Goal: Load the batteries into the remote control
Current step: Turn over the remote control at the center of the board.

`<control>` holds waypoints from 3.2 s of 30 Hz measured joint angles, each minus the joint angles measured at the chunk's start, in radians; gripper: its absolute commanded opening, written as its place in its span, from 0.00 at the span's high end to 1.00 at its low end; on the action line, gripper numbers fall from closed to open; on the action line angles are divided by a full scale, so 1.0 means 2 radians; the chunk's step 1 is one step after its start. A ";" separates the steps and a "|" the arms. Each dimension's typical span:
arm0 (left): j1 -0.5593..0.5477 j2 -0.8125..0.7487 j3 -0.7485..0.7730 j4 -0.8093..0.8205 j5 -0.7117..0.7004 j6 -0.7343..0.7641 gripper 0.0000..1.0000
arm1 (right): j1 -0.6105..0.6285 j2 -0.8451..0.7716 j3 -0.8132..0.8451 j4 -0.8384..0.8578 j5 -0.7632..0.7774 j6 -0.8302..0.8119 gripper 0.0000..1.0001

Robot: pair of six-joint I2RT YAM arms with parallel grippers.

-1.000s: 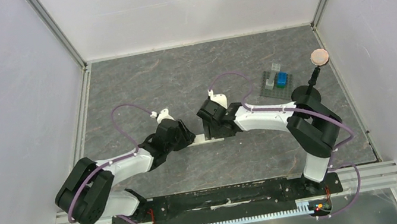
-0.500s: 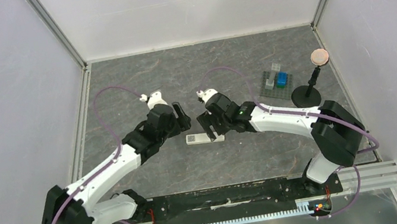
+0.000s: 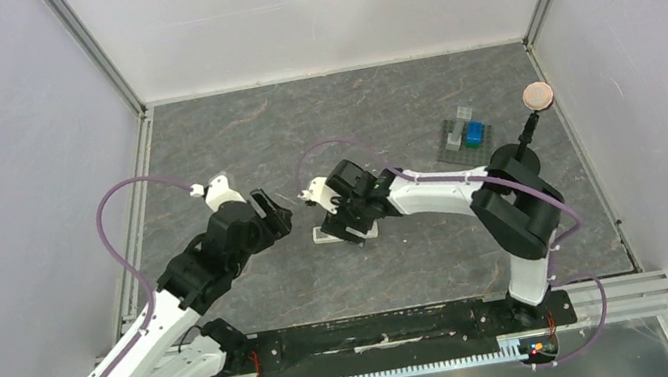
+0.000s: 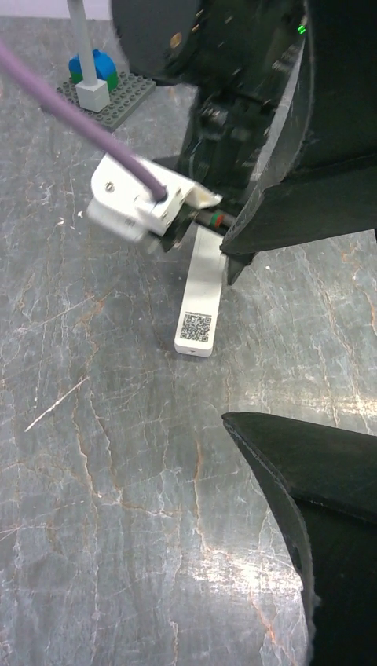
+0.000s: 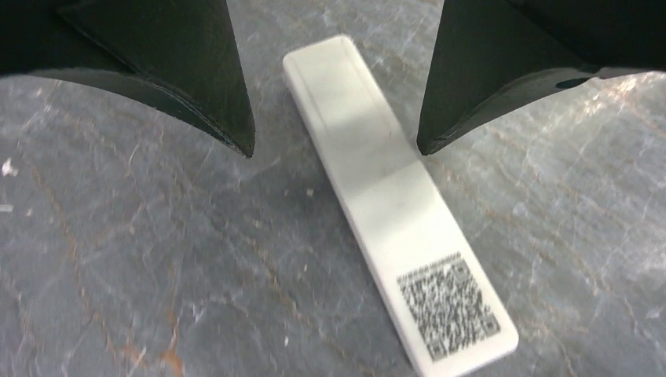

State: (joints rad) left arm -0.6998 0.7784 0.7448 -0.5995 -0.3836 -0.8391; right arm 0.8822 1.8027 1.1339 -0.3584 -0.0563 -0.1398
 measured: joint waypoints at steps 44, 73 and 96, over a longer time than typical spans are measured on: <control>0.002 -0.074 -0.068 0.208 0.141 -0.030 0.21 | -0.100 -0.133 -0.087 0.375 -0.424 0.624 0.71; 0.001 -0.078 -0.098 0.286 0.150 -0.102 0.98 | -0.082 -0.145 -0.109 0.404 -0.404 0.654 0.26; 0.015 0.279 0.019 0.004 -0.010 0.028 0.87 | -0.101 -0.389 -0.169 -0.019 0.107 0.361 0.09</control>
State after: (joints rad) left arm -0.6704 1.3365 0.7818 -0.5922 -0.4042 -0.7822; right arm 0.6796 1.0256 0.7963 -0.3954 0.1574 0.5831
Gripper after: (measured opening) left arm 0.479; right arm 0.902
